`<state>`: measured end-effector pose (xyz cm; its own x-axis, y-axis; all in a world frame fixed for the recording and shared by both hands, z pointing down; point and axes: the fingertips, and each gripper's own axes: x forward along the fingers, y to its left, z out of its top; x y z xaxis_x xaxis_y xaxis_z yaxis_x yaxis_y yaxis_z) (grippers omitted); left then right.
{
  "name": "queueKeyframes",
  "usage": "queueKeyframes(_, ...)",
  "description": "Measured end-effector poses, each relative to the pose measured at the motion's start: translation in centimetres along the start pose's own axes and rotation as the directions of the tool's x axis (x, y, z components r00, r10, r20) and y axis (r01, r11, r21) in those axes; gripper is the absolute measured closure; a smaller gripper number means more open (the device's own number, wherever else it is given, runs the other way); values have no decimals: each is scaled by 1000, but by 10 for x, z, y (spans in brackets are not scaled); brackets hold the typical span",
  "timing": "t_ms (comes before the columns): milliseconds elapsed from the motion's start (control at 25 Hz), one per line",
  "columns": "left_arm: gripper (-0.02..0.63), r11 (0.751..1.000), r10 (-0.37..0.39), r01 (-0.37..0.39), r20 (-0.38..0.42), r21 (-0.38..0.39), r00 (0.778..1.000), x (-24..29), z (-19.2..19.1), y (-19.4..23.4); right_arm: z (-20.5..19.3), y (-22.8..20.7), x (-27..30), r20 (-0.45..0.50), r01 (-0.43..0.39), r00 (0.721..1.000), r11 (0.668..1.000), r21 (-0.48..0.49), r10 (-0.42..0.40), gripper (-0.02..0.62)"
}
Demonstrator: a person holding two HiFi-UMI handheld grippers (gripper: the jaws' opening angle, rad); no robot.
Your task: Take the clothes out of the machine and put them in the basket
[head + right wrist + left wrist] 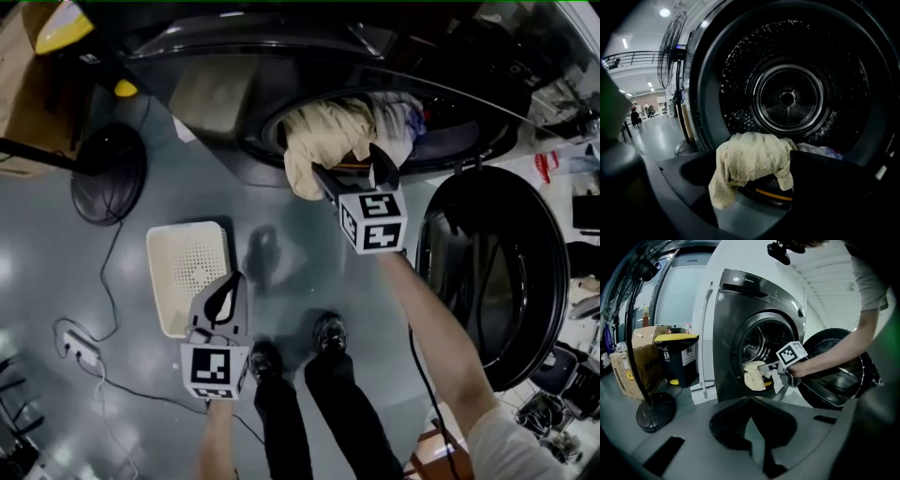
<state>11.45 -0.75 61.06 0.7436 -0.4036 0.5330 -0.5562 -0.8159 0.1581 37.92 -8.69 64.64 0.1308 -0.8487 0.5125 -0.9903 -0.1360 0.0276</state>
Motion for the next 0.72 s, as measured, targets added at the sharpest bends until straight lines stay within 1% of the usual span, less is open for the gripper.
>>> queueKeyframes(120,588,1000,3,-3,-11,-12,1000,0,-3,3,9,-17,27,-22,20,1000,1000,24,-19,110)
queueKeyframes(200,588,1000,1,-1,-11,-12,1000,1,-4,4,6,-26,46,-59,26,998,999,27,-25,106)
queueKeyframes(400,588,1000,0,0,-15,-26,1000,2,-11,6,-15,-21,71,-161,-13,987,1000,23,16,106)
queueKeyframes(520,588,1000,4,-5,-18,-29,1000,0,-11,8,-23,-18,76,-191,-35,981,997,67,47,113)
queueKeyframes(560,588,999,7,-8,-17,-32,1000,0,-11,9,-24,-17,76,-202,-41,978,996,76,55,127)
queueKeyframes(600,588,999,9,-10,-17,-33,1000,-1,-10,10,-25,-16,75,-214,-46,975,996,80,62,162)
queueKeyframes(720,588,999,11,-12,-13,-30,1000,-2,-6,12,-23,-8,73,-241,-65,968,997,52,76,293)
